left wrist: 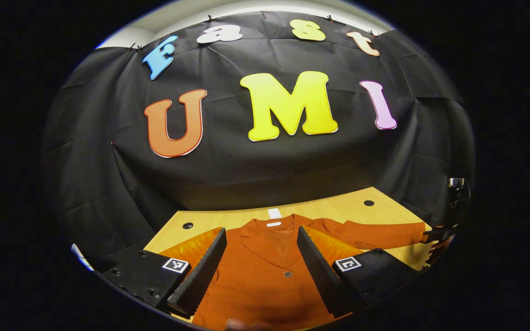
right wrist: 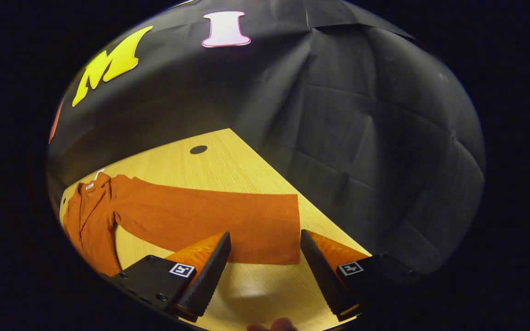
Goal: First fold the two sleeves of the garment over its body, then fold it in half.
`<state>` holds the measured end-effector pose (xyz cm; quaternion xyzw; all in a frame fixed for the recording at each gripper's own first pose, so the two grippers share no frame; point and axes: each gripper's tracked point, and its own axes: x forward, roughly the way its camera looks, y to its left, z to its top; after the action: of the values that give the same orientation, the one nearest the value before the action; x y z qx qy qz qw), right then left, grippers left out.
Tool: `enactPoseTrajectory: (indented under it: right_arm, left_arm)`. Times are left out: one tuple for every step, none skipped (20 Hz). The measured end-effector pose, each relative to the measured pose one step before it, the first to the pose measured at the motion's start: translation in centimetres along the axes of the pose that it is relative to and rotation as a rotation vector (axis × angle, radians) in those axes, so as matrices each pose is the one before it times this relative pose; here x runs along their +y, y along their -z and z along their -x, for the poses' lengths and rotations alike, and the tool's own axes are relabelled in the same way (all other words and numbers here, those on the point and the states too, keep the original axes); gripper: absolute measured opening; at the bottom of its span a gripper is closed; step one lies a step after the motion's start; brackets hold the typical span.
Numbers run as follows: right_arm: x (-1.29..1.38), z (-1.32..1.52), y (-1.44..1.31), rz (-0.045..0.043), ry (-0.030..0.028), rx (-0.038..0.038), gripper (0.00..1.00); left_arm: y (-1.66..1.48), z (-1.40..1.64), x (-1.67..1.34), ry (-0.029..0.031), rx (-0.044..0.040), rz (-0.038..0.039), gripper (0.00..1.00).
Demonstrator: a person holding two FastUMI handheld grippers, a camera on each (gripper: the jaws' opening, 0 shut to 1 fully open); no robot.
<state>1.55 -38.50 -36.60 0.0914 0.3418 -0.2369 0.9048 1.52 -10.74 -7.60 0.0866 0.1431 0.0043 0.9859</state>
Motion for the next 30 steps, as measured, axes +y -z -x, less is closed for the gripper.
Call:
enactPoseTrajectory:
  right_arm:
    - [0.082,-0.792,0.292,-0.00576,0.00879,0.01531,0.97]
    - [0.119,-0.727,0.378,-0.00685,0.00696,0.01707,0.96]
    - [-0.100,-0.583,0.596,-0.00635,0.00881,0.01778,0.97]
    - [-0.215,-0.134,0.567,-0.00918,0.00561,0.03178,0.97]
    - [-0.031,-0.185,-0.004,-0.01474,-0.00060,0.00591,0.97]
    - [-0.270,0.018,-0.078,-0.00737,0.00697,0.00361,0.98]
    - [-0.272,0.011,0.009,-0.01333,0.00234,-0.00182,0.93]
    - [-0.190,-0.015,-0.004,-0.00870,0.00662,-0.00171,0.87]
    - [-0.103,-0.038,-0.032,-0.00408,-0.00466,-0.00455,0.81]
    - [0.017,0.125,0.180,-0.00485,-0.00403,0.00483,0.66]
    - [0.081,0.024,0.020,0.00530,-0.00087,0.00519,0.57]
    - [-0.059,-0.130,-0.059,0.01056,0.00695,0.01021,0.51]
    - [0.662,0.124,-0.288,-0.00703,-0.02447,-0.00010,0.51]
    - [0.581,0.212,0.282,-0.01199,-0.00087,0.01424,0.37]
    - [0.156,-0.208,-0.308,0.00439,0.01447,-0.01173,0.23]
    - [-0.176,-0.168,0.118,0.00848,0.01193,0.00092,0.09]
    - [0.038,0.019,-0.230,0.00370,0.00504,-0.00415,0.09]
    - [0.119,0.617,-0.350,-0.00428,0.00222,0.00302,0.09]
    - [0.313,0.388,-0.638,-0.00631,-0.00580,-0.01058,0.01]
    - [0.014,0.591,-1.042,0.00238,-0.00359,-0.02926,0.01]
    - [0.157,0.872,-1.261,0.00967,-0.00463,-0.03061,0.01]
    - [0.492,0.803,-1.292,0.00671,-0.00794,-0.02178,0.01]
    - [0.857,0.770,-1.144,0.00455,-0.01258,-0.01916,0.01]
    - [0.788,0.688,-1.243,0.01308,-0.00958,-0.01976,0.01]
    - [0.818,0.604,-1.333,0.02210,-0.00840,-0.02300,0.01]
    - [1.002,0.328,-1.207,0.02636,-0.01357,-0.02171,0.01]
    - [1.153,0.507,-1.493,0.02393,-0.01332,-0.02366,0.01]
    - [1.141,0.290,-1.466,0.02503,-0.01380,-0.02375,0.01]
    - [1.433,0.444,-1.695,0.02518,-0.01645,-0.02315,0.01]
    - [2.112,0.873,-2.411,0.02819,-0.03133,-0.03556,0.01]
  left_arm:
    - [0.393,0.017,-0.039,-0.00245,0.00987,-0.00285,0.99]
    - [0.147,-0.007,0.072,-0.00342,0.00678,-0.00143,0.99]
    - [0.081,-0.103,0.144,-0.00281,0.00303,0.00033,0.99]
    - [0.167,-0.102,0.216,-0.00601,0.00422,-0.00091,0.99]
    - [-0.021,-0.133,0.223,-0.00391,0.00117,-0.00235,0.99]
    - [0.012,-0.090,0.299,-0.00428,-0.00092,-0.00344,0.99]
    - [-0.062,-0.175,0.260,-0.00307,-0.00112,0.00018,0.99]
    - [0.116,-0.058,0.261,0.00098,0.00128,0.00493,0.99]
    - [0.319,-0.073,0.068,-0.00033,0.00529,0.00485,0.99]
    - [0.231,-0.166,0.342,-0.00133,0.00581,0.00676,0.99]
    - [0.145,-0.096,0.199,-0.00185,0.00427,0.00727,0.99]
    - [0.158,-0.003,0.154,0.00089,0.00413,0.00486,0.99]
    - [0.112,-0.106,0.151,0.00120,0.00297,0.00297,0.99]
    - [-0.085,-0.026,0.249,0.00305,-0.00131,0.00155,0.99]
    - [-0.122,0.037,0.304,0.00158,-0.00218,-0.00269,0.99]
    - [-0.079,-0.018,0.420,0.00079,-0.00559,-0.00434,0.99]
    - [-0.065,0.156,0.371,0.00019,-0.00637,-0.00409,0.99]
    - [-0.180,0.081,0.508,0.00058,-0.00783,-0.00480,0.99]
    - [-0.134,0.138,0.536,-0.00261,-0.00758,-0.00629,0.99]
    - [-0.182,0.069,0.599,-0.00638,-0.00871,-0.00262,0.99]
    - [0.164,0.007,0.632,-0.00477,-0.00436,0.00613,0.99]
    - [0.249,-0.055,0.566,-0.00396,0.00121,0.01299,0.99]
    - [0.278,-0.019,0.524,-0.00351,0.00281,0.01707,0.99]
    - [0.254,0.100,0.611,-0.00706,0.00430,0.01479,0.99]
    - [0.168,0.015,0.570,-0.00660,-0.00253,0.01271,0.99]
    - [0.010,-0.006,0.665,-0.00265,-0.00255,0.01127,0.99]
    - [0.159,0.030,0.587,-0.00370,-0.00647,0.01012,0.99]
    - [-0.060,0.035,0.708,-0.00602,-0.00646,0.00644,0.99]
    - [0.103,0.201,0.912,-0.00871,-0.00669,0.00583,0.99]
    - [0.139,0.126,1.159,-0.01462,-0.00937,0.00791,0.99]
